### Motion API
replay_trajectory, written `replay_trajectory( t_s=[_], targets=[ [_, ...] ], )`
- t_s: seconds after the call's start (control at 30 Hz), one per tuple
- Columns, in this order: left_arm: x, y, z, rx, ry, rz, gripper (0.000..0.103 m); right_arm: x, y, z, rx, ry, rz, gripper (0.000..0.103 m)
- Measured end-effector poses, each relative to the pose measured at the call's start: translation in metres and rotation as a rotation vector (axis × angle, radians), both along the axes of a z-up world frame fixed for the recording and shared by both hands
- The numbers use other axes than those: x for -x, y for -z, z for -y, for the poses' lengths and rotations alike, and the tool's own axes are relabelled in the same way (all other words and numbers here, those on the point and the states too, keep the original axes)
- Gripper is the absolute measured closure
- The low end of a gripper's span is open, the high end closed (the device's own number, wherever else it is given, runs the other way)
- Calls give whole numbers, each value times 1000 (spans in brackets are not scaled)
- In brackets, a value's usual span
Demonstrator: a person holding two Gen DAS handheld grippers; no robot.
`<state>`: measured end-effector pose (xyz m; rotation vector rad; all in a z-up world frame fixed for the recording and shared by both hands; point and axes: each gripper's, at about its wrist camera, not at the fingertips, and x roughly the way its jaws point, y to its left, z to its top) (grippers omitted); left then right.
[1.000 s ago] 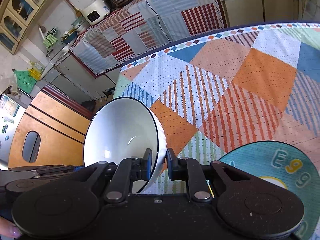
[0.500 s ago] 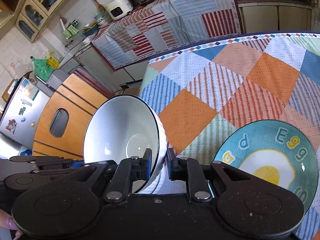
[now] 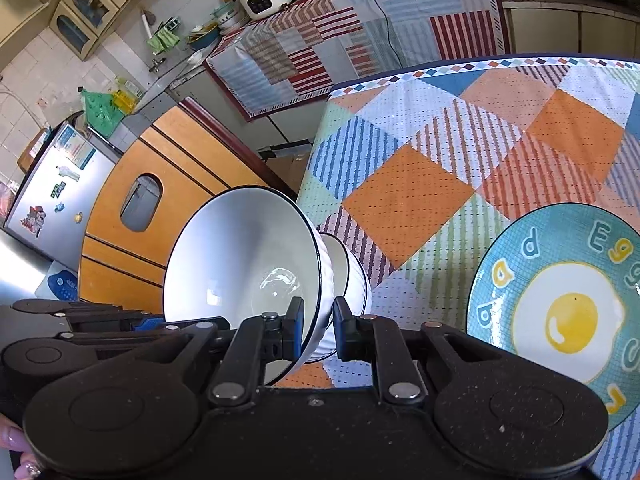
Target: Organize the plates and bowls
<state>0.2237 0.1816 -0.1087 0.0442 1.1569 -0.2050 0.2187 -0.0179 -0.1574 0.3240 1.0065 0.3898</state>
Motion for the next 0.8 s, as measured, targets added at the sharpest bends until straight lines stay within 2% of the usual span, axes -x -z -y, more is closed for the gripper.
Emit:
replay_trajectory(
  t_s=[0.33,0.47,0.6,0.8],
  targets=[
    [-15,28,-10,-2,-54,-38,89,-5,24,-20,62,-36,62,84],
    [-19,36,-10,18,-67,-30,88,-2,27,-26,118,-31,119,84],
    [-24,45,-11,42,-78,-76,86,-3,29,-34,189,-46,148,85],
    [-29,55,-9,38,-100,-122,85,-2,29,-49,315,-71,193,85]
  ],
)
